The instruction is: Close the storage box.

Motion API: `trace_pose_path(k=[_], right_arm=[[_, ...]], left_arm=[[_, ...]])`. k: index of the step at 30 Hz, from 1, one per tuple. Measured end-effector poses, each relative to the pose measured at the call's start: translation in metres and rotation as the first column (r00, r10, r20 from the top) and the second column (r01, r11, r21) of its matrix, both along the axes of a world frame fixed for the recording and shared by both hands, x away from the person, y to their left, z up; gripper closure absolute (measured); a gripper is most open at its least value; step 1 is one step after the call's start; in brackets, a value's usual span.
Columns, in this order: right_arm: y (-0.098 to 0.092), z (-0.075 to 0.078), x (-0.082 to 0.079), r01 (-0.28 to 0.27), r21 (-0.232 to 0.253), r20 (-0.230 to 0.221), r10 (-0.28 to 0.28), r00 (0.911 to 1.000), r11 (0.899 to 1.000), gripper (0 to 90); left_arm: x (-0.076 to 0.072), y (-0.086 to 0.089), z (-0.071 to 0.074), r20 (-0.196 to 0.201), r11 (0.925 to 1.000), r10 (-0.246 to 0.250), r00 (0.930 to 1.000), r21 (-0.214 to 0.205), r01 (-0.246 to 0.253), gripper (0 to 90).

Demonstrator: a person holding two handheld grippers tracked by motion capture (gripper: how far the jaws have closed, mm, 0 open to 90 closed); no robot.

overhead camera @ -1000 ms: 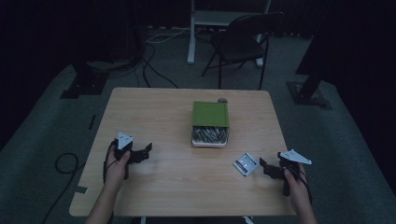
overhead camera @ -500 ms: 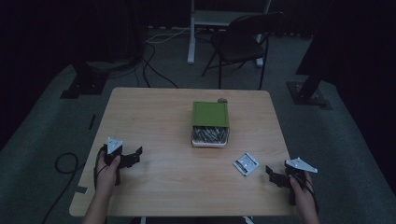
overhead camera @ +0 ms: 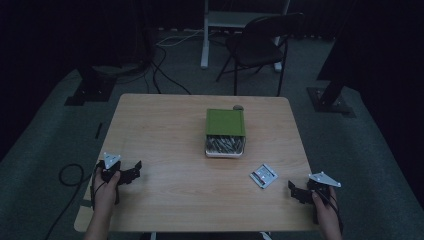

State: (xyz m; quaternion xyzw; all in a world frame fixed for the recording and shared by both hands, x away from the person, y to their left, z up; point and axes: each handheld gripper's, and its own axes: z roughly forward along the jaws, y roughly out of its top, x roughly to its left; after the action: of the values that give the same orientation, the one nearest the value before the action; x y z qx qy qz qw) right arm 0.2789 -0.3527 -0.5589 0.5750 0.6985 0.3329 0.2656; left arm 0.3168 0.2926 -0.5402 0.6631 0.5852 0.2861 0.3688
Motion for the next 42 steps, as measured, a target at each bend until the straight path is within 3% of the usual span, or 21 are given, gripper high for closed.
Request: trace_pose_path(k=[3,9,17,36,42], right_arm=[[0.001,0.0,0.001,-0.004,-0.007,-0.016,0.004,0.9999,1.0,11.3],[0.004,-0.002,0.003,-0.039,-0.025,-0.061,0.037,0.9974,0.999,11.3],[0.005,-0.002,0.004,-0.033,-0.012,-0.07,0.033,0.997,0.999,11.3],[0.005,-0.003,0.004,-0.03,-0.01,-0.069,0.029,0.9972,1.0,11.3],[0.005,-0.003,0.004,-0.03,-0.01,-0.07,0.029,0.9972,1.0,11.3]], left_arm=[[-0.003,0.003,0.0,-0.044,0.9992,0.032,0.9985,0.025,-0.031,9.4],[-0.007,0.008,-0.002,-0.066,0.997,0.071,0.9953,0.037,-0.069,9.4],[-0.011,0.015,-0.005,-0.101,0.991,0.129,0.9865,0.049,-0.124,9.4],[-0.021,0.019,-0.01,-0.144,0.9885,0.149,0.9783,0.045,-0.144,9.5],[-0.022,0.021,-0.013,-0.147,0.988,0.154,0.9771,0.02,-0.153,9.4]])
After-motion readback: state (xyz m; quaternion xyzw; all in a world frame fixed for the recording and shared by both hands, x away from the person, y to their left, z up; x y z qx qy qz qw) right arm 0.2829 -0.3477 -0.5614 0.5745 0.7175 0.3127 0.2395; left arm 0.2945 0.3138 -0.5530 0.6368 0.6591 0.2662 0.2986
